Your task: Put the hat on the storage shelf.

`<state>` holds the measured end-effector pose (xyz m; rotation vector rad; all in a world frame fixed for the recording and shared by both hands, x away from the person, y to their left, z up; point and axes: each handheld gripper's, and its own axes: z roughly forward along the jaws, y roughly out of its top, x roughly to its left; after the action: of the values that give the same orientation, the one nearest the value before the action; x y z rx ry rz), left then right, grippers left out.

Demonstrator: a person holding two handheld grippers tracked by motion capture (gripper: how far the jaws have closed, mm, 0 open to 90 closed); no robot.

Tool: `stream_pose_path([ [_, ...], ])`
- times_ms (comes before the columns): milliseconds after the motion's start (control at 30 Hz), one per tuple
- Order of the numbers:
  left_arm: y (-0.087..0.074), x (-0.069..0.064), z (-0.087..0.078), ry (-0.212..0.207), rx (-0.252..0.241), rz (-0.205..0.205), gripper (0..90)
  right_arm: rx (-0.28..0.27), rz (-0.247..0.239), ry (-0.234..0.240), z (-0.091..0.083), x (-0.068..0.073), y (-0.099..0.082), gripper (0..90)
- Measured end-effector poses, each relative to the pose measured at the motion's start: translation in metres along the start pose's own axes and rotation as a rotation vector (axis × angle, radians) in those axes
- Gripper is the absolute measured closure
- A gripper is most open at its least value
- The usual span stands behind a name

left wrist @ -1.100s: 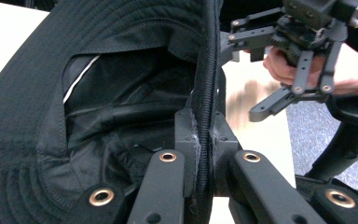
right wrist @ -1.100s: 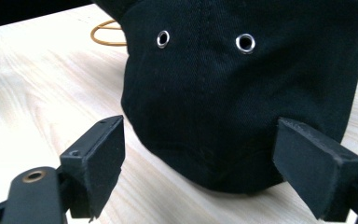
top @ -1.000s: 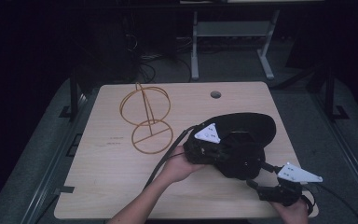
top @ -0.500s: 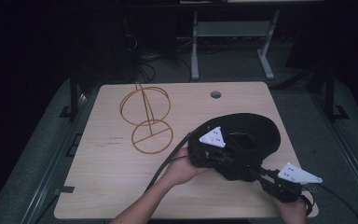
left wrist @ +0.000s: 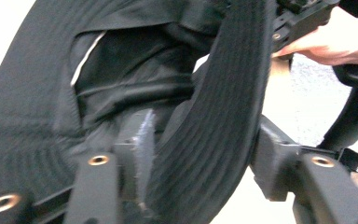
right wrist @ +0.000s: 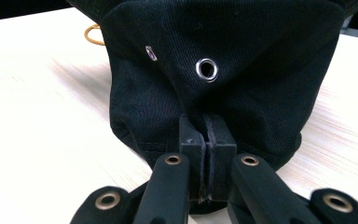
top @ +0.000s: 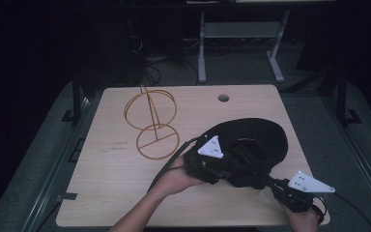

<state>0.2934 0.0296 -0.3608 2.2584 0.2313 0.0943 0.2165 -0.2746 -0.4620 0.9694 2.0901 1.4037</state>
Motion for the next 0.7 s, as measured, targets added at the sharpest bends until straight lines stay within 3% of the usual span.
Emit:
stream_pose_path([
  [200,-0.004,0.000,-0.019,0.018,-0.050,-0.021,36.1,-0.007,0.013,-0.003,-0.001,0.001,0.000,87.2],
  [500,-0.034,-0.005,-0.033,0.040,-0.088,-0.047,36.3,-0.012,0.002,-0.006,-0.002,0.003,0.001,87.2],
  [700,-0.053,-0.008,-0.043,0.089,-0.108,-0.043,36.3,-0.030,0.000,-0.003,-0.004,0.002,0.006,87.4],
])
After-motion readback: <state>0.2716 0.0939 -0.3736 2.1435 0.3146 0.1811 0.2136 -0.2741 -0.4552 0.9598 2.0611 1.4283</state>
